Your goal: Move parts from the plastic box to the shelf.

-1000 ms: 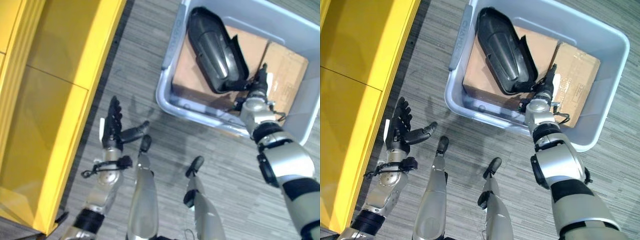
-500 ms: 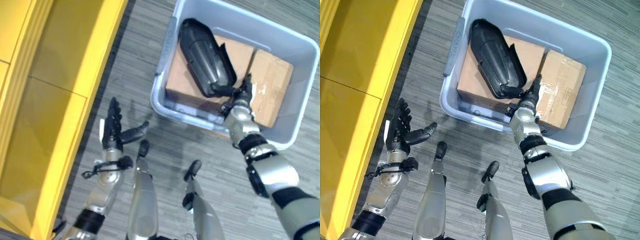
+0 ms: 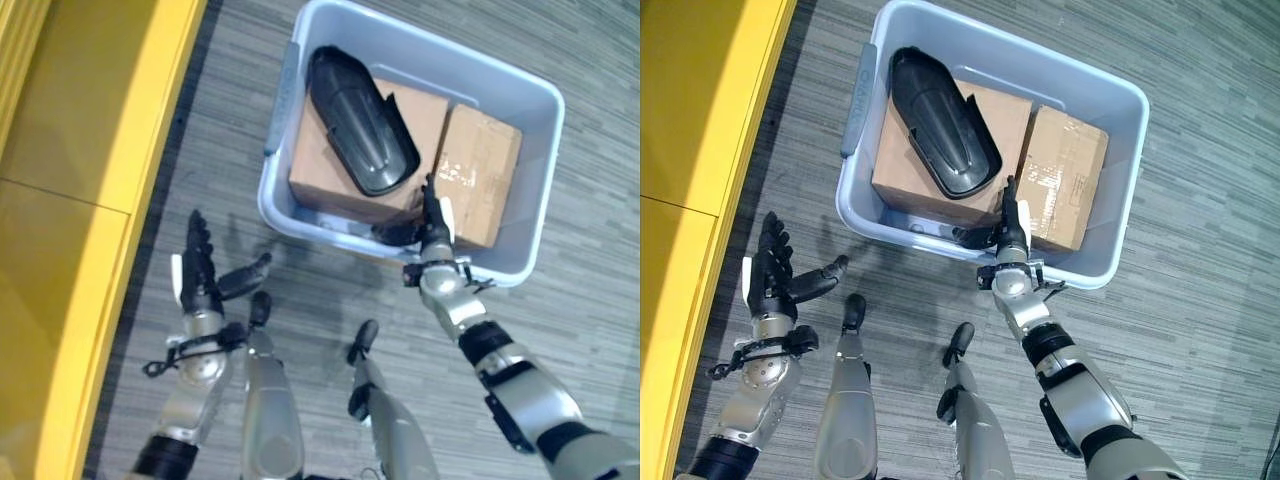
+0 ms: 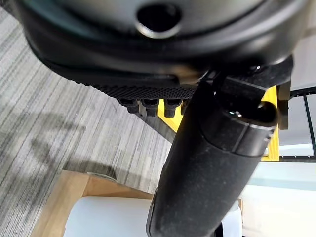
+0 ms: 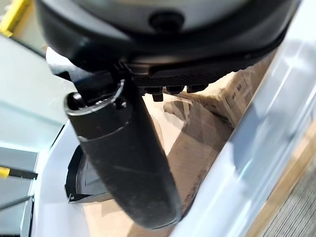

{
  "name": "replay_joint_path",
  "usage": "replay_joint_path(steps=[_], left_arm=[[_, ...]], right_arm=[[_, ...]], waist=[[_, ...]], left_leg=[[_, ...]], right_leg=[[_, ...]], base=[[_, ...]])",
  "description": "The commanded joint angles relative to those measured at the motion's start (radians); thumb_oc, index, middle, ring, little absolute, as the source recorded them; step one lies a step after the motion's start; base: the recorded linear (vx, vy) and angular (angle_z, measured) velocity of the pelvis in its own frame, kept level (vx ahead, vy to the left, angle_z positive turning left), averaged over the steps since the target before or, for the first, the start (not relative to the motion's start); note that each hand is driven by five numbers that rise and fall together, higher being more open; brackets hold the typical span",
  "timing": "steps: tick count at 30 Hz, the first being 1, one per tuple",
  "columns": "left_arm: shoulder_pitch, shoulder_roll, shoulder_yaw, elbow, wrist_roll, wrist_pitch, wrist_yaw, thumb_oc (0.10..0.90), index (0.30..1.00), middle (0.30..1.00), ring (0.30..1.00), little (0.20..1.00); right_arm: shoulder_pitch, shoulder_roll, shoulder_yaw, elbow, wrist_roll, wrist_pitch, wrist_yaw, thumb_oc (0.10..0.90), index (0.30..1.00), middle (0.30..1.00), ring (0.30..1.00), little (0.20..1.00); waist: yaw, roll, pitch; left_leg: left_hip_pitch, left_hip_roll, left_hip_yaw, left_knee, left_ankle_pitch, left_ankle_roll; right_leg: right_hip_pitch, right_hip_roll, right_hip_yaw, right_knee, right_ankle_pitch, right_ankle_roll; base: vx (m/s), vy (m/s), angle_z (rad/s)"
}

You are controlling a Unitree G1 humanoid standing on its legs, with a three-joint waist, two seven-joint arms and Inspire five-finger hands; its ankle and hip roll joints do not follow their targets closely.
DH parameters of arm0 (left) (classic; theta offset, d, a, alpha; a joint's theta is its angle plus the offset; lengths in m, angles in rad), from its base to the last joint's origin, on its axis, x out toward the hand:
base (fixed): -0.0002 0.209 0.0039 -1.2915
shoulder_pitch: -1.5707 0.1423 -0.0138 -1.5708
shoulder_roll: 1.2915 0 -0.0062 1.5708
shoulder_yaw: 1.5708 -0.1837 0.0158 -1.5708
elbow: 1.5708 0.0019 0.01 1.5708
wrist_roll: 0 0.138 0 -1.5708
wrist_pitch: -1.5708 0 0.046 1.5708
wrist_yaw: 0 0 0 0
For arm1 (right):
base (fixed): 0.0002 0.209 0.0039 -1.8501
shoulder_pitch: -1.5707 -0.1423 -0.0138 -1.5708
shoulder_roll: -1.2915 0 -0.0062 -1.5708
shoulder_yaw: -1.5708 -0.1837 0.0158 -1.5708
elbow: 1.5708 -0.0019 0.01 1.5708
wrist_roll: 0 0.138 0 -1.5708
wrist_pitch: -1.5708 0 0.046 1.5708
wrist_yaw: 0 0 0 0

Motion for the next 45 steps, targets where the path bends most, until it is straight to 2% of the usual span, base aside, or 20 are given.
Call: replay_joint_path(steps=[1, 9, 17, 27, 33, 34, 35, 36, 38, 45], left_arm=[[0.001, 0.007, 0.037, -0.163, 0.099, -0.075, 0.021, 0.900, 1.000, 1.000, 1.000, 1.000], [0.012, -0.003, 0.053, -0.165, 0.110, -0.073, 0.024, 0.900, 1.000, 1.000, 1.000, 1.000], [0.025, -0.006, 0.087, -0.182, 0.151, -0.065, 0.024, 0.900, 1.000, 1.000, 1.000, 1.000], [0.039, 0.003, 0.105, -0.202, 0.172, -0.065, 0.015, 0.900, 1.000, 1.000, 1.000, 1.000], [0.042, 0.005, 0.098, -0.206, 0.156, -0.078, 0.005, 0.900, 1.000, 1.000, 1.000, 1.000], [0.041, 0.007, 0.092, -0.204, 0.148, -0.080, 0.000, 0.900, 1.000, 1.000, 1.000, 1.000], [0.040, 0.004, 0.089, -0.197, 0.125, -0.088, -0.005, 0.900, 1.000, 1.000, 1.000, 1.000], [0.039, 0.004, 0.090, -0.197, 0.125, -0.088, -0.005, 0.900, 1.000, 1.000, 1.000, 1.000], [0.041, 0.005, 0.082, -0.188, 0.090, -0.100, -0.017, 0.900, 1.000, 1.000, 1.000, 1.000], [0.041, 0.013, 0.065, -0.180, 0.055, -0.111, -0.039, 0.900, 1.000, 1.000, 1.000, 1.000]], right_arm=[[-0.085, -0.093, -0.030, -0.092, -0.093, -0.039, -0.042, 0.900, 1.000, 1.000, 1.000, 1.000], [-0.054, -0.117, -0.062, -0.148, -0.110, -0.044, -0.058, 0.900, 1.000, 1.000, 1.000, 1.000], [0.017, -0.183, -0.133, -0.414, -0.203, -0.055, -0.081, 0.900, 1.000, 1.000, 1.000, 1.000], [0.005, -0.242, -0.160, -0.545, -0.275, -0.062, -0.092, 0.900, 1.000, 1.000, 1.000, 1.000], [-0.084, -0.245, -0.126, -0.434, -0.210, -0.071, -0.078, 0.900, 1.000, 1.000, 1.000, 1.000], [-0.104, -0.244, -0.116, -0.384, -0.168, -0.075, -0.066, 0.900, 1.000, 1.000, 1.000, 1.000], [-0.149, -0.231, -0.109, -0.292, -0.063, -0.102, -0.045, 0.900, 1.000, 1.000, 1.000, 1.000], [-0.150, -0.231, -0.108, -0.290, -0.063, -0.103, -0.045, 0.900, 1.000, 1.000, 1.000, 1.000], [-0.219, -0.238, -0.079, -0.148, 0.033, -0.113, -0.015, 0.900, 1.000, 1.000, 1.000, 1.000], [-0.312, -0.243, -0.020, 0.056, 0.109, -0.107, 0.041, 0.900, 1.000, 1.000, 1.000, 1.000]], waist=[[0.007, 0.020, 0.012], [-0.004, 0.018, 0.012], [-0.025, 0.008, 0.012], [-0.028, 0.001, 0.012], [-0.017, 0.005, 0.012], [-0.013, 0.005, 0.012], [-0.006, 0.007, 0.012], [-0.006, 0.007, 0.012], [0.005, 0.012, 0.012], [0.026, 0.022, 0.012]], left_leg=[[0.187, 0.001, 0.036, -0.110, -0.066, 0.034], [0.202, 0.003, 0.038, -0.110, -0.064, 0.032], [0.218, 0.004, 0.044, -0.110, -0.067, 0.030], [0.225, 0.007, 0.048, -0.110, -0.065, 0.024], [0.220, 0.008, 0.046, -0.110, -0.064, 0.023], [0.219, 0.009, 0.045, -0.110, -0.064, 0.023], [0.216, 0.009, 0.045, -0.110, -0.066, 0.022], [0.216, 0.009, 0.045, -0.110, -0.066, 0.022], [0.212, 0.009, 0.043, -0.110, -0.065, 0.021], [0.202, 0.007, 0.038, -0.110, -0.064, 0.020]], right_leg=[[0.172, -0.149, -0.020, 0.042, -0.079, 0.085], [0.181, -0.145, -0.019, 0.045, -0.078, 0.087], [0.191, -0.144, -0.020, 0.046, -0.080, 0.087], [0.197, -0.142, -0.020, 0.048, -0.078, 0.089], [0.197, -0.142, -0.023, 0.045, -0.076, 0.086], [0.198, -0.142, -0.024, 0.044, -0.076, 0.085], [0.196, -0.141, -0.025, 0.041, -0.074, 0.084], [0.196, -0.141, -0.025, 0.041, -0.074, 0.084], [0.197, -0.141, -0.027, 0.039, -0.073, 0.082], [0.195, -0.140, -0.029, 0.039, -0.072, 0.082]], base=[[-0.02, -0.026, -0.04], [0.00, -0.002, -0.01], [0.00, -0.010, -0.02], [0.00, -0.002, 0.00], [0.00, -0.002, -0.01], [0.00, 0.000, 0.00], [0.00, 0.000, 0.00], [0.00, 0.000, 0.00], [0.00, 0.000, 0.00], [0.00, 0.000, 0.00]])
